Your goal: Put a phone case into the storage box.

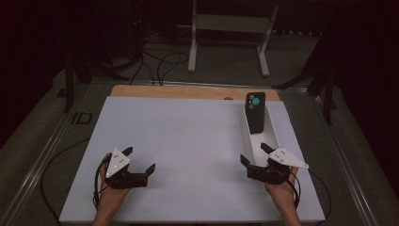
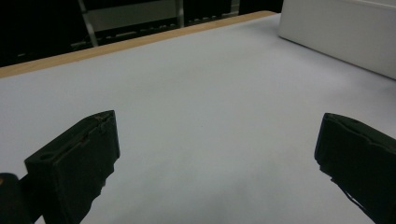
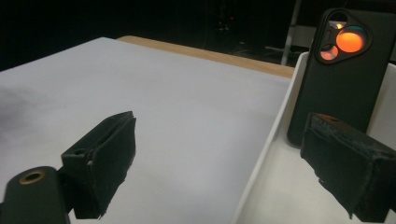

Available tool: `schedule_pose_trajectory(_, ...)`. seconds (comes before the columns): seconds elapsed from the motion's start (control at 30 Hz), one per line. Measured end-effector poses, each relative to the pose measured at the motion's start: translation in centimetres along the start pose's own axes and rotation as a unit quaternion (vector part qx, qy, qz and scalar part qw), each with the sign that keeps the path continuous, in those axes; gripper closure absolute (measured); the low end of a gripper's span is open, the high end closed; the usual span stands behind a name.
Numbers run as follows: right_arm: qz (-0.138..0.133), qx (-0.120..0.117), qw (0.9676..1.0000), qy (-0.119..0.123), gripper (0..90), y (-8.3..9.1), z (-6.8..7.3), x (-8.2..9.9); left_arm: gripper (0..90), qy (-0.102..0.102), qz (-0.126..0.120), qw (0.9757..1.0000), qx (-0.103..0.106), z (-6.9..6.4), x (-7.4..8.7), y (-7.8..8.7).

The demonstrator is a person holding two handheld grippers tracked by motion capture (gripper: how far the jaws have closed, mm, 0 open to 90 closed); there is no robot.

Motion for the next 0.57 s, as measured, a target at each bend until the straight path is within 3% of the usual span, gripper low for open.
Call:
schedule_pose_trajectory(0.3, -0.016, -0.003, 0.9999, 0.000, 10.2, 0.58, 0.09, 0.40, 0.5, -0.005, 0.001, 0.9999, 0.012, -0.38, 0.15, -0.09)
schedule_pose_trajectory(0.57, -0.015, -0.003, 0.9999, -0.009, 10.2, 0.60, -0.15, 1.00, 0.5, -0.002, 0.003, 0.9999, 0.014, -0.41, 0.37, -0.31)
Point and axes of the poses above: each handheld gripper's, and its own axes: y roughly backward along the jaws, x roughly out of its underside, z roughly to its left, the point moved 6 cm from there along -y, roughly forward along the jaws, and after that the axes turned 15 degrees about -z, right-handed, at the moved point
